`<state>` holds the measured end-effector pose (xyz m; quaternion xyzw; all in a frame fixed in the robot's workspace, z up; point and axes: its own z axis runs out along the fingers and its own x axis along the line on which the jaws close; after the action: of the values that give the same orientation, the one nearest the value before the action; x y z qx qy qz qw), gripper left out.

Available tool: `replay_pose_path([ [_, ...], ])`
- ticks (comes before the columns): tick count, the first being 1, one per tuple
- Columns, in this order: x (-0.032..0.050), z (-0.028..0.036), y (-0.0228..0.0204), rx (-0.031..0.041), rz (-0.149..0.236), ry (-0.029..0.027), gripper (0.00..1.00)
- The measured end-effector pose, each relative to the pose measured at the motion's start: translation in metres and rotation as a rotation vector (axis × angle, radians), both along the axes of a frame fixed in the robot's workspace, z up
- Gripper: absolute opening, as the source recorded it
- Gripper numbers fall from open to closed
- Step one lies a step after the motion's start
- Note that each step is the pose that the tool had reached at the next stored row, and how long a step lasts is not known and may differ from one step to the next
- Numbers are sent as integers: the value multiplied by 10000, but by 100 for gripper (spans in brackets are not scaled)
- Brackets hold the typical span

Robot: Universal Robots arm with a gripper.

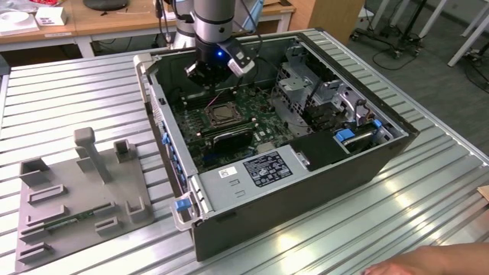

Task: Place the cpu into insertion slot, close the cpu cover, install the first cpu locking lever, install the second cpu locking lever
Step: 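Install the first cpu locking lever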

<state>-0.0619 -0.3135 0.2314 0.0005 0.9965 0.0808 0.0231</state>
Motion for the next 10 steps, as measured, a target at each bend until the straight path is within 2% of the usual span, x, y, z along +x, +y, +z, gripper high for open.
replay_pose_path([
  [10,23,-23,10,0,0,1,10],
])
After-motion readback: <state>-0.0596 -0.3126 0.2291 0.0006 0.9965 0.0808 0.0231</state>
